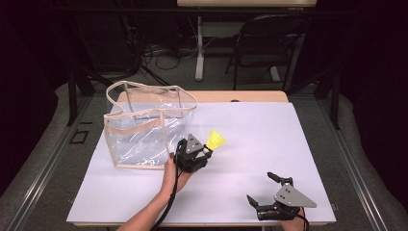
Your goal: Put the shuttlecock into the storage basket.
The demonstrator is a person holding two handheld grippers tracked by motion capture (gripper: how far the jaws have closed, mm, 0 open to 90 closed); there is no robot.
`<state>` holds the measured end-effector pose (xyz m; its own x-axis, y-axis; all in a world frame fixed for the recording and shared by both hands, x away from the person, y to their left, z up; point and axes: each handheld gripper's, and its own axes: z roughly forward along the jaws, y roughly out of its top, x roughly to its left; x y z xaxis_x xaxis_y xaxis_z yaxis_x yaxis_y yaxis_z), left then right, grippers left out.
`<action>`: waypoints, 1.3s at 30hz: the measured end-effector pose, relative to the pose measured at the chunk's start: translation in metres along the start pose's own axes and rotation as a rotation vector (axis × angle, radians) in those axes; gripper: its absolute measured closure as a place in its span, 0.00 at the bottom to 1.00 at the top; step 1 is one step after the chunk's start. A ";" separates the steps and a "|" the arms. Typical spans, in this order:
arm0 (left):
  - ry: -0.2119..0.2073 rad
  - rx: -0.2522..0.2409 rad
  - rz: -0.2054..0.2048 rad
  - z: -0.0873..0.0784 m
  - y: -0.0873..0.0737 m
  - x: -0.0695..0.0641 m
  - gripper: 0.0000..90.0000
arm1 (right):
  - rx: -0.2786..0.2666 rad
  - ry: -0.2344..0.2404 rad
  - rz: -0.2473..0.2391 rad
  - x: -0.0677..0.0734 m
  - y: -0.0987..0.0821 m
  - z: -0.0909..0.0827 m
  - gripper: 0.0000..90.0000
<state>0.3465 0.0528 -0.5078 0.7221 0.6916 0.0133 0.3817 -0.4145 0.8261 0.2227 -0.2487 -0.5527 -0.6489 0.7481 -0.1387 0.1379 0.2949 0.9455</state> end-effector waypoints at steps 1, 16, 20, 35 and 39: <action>0.000 -0.002 -0.002 0.000 0.000 0.001 0.72 | 0.000 0.001 0.001 0.000 0.000 0.000 0.01; -0.014 -0.001 0.011 -0.005 0.013 0.008 0.72 | 0.009 -0.009 0.012 0.001 -0.003 -0.002 0.01; -0.012 -0.005 0.009 -0.005 0.016 0.009 0.72 | 0.014 -0.011 0.015 0.000 -0.003 -0.003 0.01; -0.021 0.001 0.016 -0.003 0.023 0.013 0.72 | 0.005 -0.007 0.023 -0.002 -0.004 -0.003 0.01; -0.020 0.001 0.020 -0.004 0.026 0.014 0.72 | -0.004 -0.006 0.024 -0.002 -0.003 -0.003 0.00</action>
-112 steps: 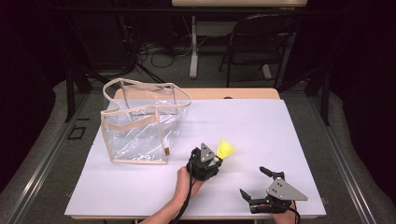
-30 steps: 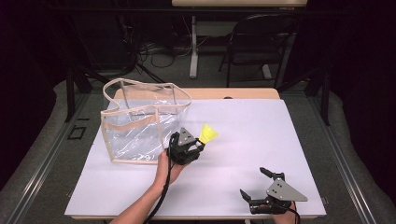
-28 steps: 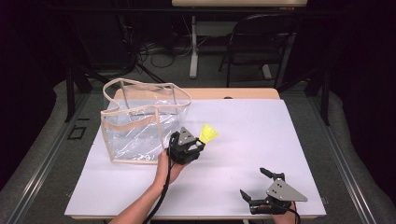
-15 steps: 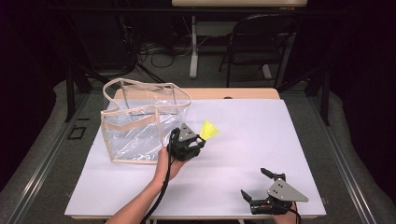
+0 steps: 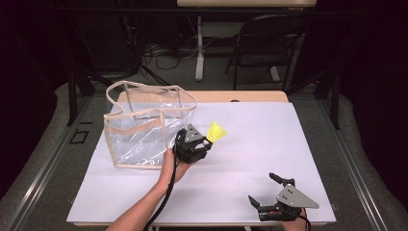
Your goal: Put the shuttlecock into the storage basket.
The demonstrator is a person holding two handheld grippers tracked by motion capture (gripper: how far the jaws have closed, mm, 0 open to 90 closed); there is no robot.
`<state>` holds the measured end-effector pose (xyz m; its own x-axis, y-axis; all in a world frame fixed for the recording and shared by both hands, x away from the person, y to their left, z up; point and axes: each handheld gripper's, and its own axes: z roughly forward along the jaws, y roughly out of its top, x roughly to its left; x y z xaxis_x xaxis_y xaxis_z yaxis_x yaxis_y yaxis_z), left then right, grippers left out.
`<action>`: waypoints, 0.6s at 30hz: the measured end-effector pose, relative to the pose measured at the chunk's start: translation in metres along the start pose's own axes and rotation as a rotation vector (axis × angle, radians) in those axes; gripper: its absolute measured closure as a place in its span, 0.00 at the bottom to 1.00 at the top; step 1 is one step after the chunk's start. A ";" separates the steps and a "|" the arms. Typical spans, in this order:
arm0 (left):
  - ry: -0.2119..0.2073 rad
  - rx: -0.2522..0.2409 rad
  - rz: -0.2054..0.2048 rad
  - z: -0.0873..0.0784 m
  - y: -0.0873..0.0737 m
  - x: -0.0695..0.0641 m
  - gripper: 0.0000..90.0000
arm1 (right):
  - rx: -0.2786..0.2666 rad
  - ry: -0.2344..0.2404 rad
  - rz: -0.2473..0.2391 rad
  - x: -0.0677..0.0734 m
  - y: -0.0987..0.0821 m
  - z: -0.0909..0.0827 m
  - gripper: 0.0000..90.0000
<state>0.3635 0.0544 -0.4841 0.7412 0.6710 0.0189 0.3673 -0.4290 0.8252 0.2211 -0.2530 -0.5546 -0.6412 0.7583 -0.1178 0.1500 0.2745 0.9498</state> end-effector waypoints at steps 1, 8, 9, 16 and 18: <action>-0.001 -0.001 -0.001 -0.001 0.001 0.001 0.72 | 0.001 0.003 0.000 0.000 0.000 0.001 0.00; 0.009 0.000 0.009 -0.004 0.004 0.005 0.72 | 0.014 0.020 -0.001 0.000 0.000 0.004 0.00; 0.009 0.000 0.009 -0.004 0.004 0.005 0.72 | 0.017 0.021 0.001 0.000 0.000 0.005 0.00; 0.001 -0.006 0.001 -0.007 0.004 0.008 0.72 | 0.017 0.022 -0.010 0.000 0.001 0.007 0.00; 0.001 -0.004 0.003 -0.007 0.005 0.008 0.72 | 0.025 0.022 -0.013 0.000 0.000 0.009 0.00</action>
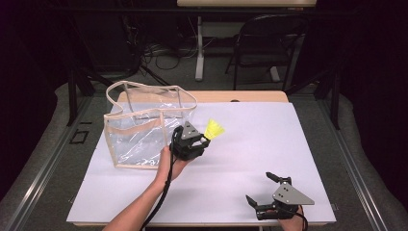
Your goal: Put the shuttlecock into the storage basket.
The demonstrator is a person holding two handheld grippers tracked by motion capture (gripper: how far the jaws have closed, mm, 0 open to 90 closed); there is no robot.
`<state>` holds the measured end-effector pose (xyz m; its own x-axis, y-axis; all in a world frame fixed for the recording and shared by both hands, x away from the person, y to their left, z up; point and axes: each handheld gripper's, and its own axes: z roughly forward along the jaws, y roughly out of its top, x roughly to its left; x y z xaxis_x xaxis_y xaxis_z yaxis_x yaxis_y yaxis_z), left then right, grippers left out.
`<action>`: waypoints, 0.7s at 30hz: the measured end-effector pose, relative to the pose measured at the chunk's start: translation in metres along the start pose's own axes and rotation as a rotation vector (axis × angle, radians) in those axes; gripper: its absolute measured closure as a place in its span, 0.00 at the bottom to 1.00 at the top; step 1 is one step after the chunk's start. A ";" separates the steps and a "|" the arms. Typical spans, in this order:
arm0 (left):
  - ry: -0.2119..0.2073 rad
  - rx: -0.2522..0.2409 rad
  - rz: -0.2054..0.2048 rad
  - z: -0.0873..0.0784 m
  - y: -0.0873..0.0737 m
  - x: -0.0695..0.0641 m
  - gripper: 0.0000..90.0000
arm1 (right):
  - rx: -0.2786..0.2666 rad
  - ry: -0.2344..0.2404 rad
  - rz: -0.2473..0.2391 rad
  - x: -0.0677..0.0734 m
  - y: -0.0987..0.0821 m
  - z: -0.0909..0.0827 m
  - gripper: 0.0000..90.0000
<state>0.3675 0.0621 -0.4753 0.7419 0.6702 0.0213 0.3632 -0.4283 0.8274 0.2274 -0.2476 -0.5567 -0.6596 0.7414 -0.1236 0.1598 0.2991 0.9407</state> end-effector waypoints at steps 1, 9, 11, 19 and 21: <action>0.000 0.000 0.000 0.000 0.000 0.000 0.72 | 0.000 0.000 0.001 0.000 0.000 0.000 0.00; 0.002 -0.012 0.003 -0.003 0.009 0.003 0.72 | -0.002 -0.010 -0.001 -0.001 -0.001 -0.002 0.00; 0.004 -0.017 0.004 -0.004 0.010 0.004 0.72 | -0.003 -0.010 0.000 -0.001 -0.001 -0.002 0.00; 0.010 -0.033 0.004 -0.008 0.018 0.008 0.72 | 0.005 -0.005 0.001 0.000 -0.001 -0.002 0.00; 0.013 -0.036 0.006 -0.010 0.020 0.010 0.72 | 0.003 -0.007 0.000 0.000 -0.001 -0.002 0.00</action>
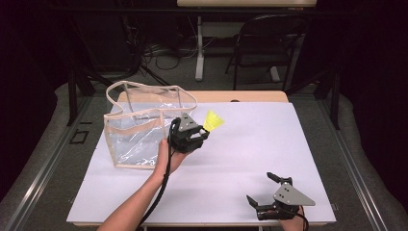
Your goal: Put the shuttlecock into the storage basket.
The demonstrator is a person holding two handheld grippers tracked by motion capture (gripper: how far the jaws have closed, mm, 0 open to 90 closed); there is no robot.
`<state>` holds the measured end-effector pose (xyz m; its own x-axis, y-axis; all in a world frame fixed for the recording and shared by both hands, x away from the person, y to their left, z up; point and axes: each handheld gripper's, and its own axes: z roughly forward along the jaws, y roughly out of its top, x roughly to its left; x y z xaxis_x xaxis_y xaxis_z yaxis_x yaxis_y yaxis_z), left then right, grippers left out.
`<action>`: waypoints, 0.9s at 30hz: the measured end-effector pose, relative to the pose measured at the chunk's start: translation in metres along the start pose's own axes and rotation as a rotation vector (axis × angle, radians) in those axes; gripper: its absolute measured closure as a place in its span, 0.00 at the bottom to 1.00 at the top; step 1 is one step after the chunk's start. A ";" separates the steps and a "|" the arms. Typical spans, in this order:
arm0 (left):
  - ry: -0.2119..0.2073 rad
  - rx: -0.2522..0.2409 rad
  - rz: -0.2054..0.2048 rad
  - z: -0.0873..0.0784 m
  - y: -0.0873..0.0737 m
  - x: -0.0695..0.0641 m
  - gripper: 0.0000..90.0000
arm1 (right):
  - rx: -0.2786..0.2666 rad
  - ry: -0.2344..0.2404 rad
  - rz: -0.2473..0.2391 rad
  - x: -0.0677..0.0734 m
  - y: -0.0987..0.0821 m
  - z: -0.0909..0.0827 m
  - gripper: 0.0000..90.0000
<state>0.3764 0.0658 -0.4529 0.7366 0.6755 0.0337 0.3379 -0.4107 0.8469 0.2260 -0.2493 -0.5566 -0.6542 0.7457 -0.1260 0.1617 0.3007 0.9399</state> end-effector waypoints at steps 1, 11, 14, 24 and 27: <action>0.002 -0.004 -0.002 -0.001 0.002 0.001 0.72 | -0.001 -0.001 0.000 0.000 0.000 0.000 0.00; 0.011 -0.026 -0.001 -0.006 0.011 0.005 0.72 | 0.002 -0.001 -0.001 0.000 0.000 0.000 0.00; 0.012 -0.032 -0.003 -0.008 0.014 0.006 0.72 | 0.002 -0.001 -0.002 0.000 0.000 0.000 0.00; 0.022 -0.046 0.009 -0.014 0.025 0.010 0.72 | 0.002 0.001 -0.002 0.000 0.000 0.000 0.00; 0.025 -0.049 0.010 -0.016 0.028 0.012 0.72 | 0.003 0.001 -0.002 0.000 0.000 0.000 0.00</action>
<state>0.3852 0.0722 -0.4206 0.7247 0.6869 0.0548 0.3011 -0.3872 0.8714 0.2257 -0.2496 -0.5564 -0.6553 0.7445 -0.1278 0.1625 0.3042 0.9386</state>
